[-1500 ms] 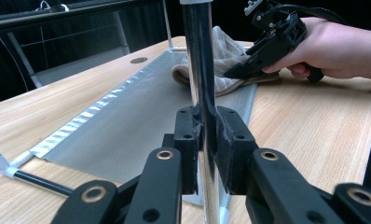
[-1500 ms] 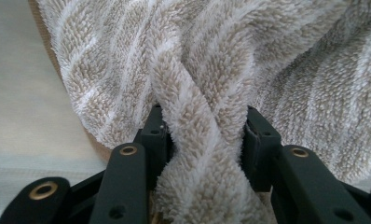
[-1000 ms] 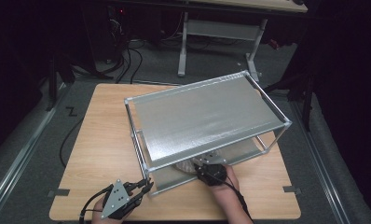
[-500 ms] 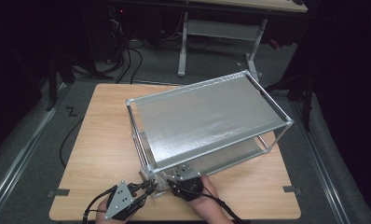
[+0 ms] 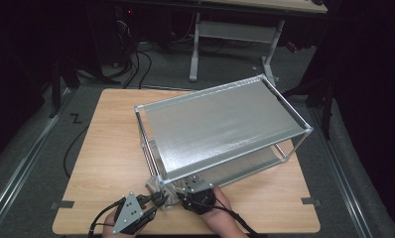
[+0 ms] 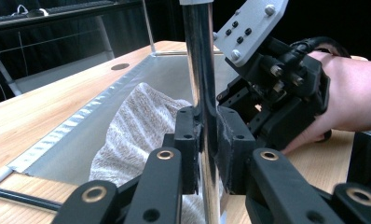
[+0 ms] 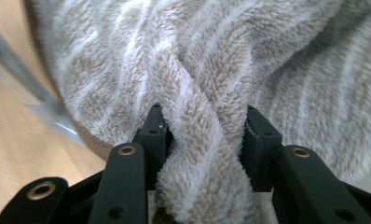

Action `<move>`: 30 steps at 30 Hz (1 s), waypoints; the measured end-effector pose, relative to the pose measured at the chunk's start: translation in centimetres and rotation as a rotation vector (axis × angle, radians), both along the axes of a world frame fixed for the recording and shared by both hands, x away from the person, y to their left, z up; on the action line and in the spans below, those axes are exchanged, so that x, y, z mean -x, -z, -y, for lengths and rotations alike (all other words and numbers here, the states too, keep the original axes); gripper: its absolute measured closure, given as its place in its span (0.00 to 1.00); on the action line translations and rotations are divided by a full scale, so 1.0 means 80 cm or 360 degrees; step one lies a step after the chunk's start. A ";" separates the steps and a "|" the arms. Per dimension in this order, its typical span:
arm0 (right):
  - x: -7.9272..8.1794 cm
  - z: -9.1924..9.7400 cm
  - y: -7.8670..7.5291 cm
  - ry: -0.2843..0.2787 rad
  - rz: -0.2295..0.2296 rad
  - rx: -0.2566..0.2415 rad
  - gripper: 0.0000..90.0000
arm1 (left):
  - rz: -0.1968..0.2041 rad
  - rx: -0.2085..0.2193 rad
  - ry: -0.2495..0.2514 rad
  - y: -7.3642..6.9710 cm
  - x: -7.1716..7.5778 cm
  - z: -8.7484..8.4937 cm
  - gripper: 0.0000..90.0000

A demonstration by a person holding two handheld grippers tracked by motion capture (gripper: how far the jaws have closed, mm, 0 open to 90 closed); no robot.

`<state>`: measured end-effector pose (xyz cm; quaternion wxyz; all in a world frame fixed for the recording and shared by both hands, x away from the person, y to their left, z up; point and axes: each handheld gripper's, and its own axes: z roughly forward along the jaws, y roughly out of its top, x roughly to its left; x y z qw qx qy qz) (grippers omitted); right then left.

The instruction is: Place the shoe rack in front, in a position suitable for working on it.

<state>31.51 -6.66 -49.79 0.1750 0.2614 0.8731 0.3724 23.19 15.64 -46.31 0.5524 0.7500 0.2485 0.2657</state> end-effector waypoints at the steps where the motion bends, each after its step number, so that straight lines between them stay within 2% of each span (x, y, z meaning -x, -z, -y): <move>1: -0.001 0.003 0.000 0.0028 -0.0012 0.0006 0.65 | -0.0003 0.0002 0.0001 0.000 0.000 0.000 0.88; 2: -0.002 0.008 -0.001 0.0071 -0.0027 0.0013 0.65 | -0.0005 0.0005 -0.0003 0.000 -0.001 0.000 0.88; 4: -0.006 0.017 0.000 0.0133 0.0004 0.0030 0.65 | -0.0007 0.0004 -0.0007 0.000 -0.002 -0.001 0.88; 7: -0.018 0.035 0.001 0.0182 0.0079 0.0053 0.65 | -0.0004 0.0007 -0.0009 0.000 -0.005 -0.002 0.88; 14: -0.038 0.084 0.000 0.0441 0.0060 0.0071 0.65 | -0.0012 0.0023 -0.0027 0.001 -0.010 -0.005 0.88; 15: -0.041 0.090 0.000 0.0452 0.0069 0.0067 0.65 | -0.0014 0.0026 -0.0034 0.001 -0.010 -0.006 0.88; 18: -0.050 0.118 -0.002 0.0575 0.0071 0.0094 0.65 | -0.0016 0.0027 -0.0043 0.001 -0.012 -0.008 0.88; 22: -0.061 0.154 -0.003 0.0709 0.0073 0.0084 0.65 | -0.0018 0.0031 -0.0057 0.001 -0.015 -0.011 0.88; 27: -0.075 0.191 -0.003 0.0833 0.0110 0.0102 0.64 | -0.0023 0.0036 -0.0079 0.001 -0.016 -0.016 0.89; 30: -0.080 0.208 -0.002 0.0901 0.0099 0.0088 0.64 | -0.0026 0.0046 -0.0096 0.001 -0.016 -0.019 0.89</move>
